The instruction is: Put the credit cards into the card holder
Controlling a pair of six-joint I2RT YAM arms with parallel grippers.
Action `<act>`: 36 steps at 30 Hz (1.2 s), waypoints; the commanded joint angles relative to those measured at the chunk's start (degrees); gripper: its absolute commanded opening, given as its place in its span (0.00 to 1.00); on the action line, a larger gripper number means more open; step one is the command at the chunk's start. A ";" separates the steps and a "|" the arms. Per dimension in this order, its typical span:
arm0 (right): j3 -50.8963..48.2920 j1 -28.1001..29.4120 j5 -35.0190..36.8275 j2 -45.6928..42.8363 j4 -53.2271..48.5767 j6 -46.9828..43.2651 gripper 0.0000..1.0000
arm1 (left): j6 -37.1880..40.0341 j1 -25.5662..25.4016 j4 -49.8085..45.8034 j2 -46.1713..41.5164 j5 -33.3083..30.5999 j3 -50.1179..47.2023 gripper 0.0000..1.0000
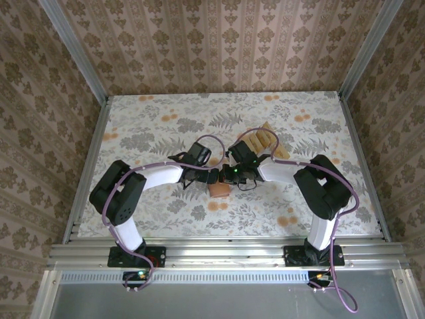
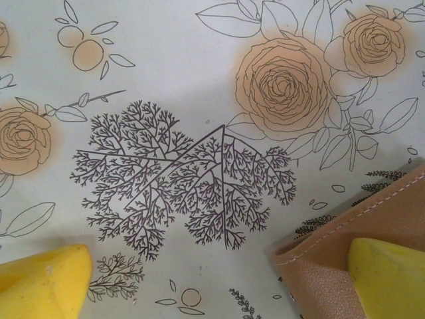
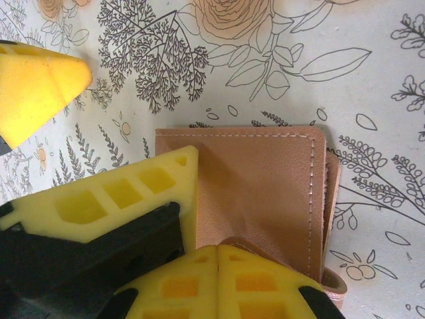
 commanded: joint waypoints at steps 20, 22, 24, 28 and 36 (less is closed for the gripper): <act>-11.20 -2.00 3.97 -0.11 3.30 3.39 0.00 | -0.06 -0.92 -4.06 0.63 -0.72 -2.16 1.00; -11.11 -2.28 4.38 0.45 2.52 3.56 0.00 | -0.03 -0.94 -4.15 0.63 -0.72 -2.14 1.00; -10.75 -2.43 4.71 1.04 1.51 3.63 0.00 | -0.02 -0.96 -4.24 0.63 -0.72 -2.04 1.00; -10.20 -2.92 5.34 2.82 -0.38 3.83 0.00 | -0.08 -1.04 -4.24 0.63 -0.72 -2.14 1.00; -10.32 -3.36 5.21 7.00 -0.70 5.01 0.00 | -0.05 -1.13 -4.23 0.20 -0.80 -2.43 1.00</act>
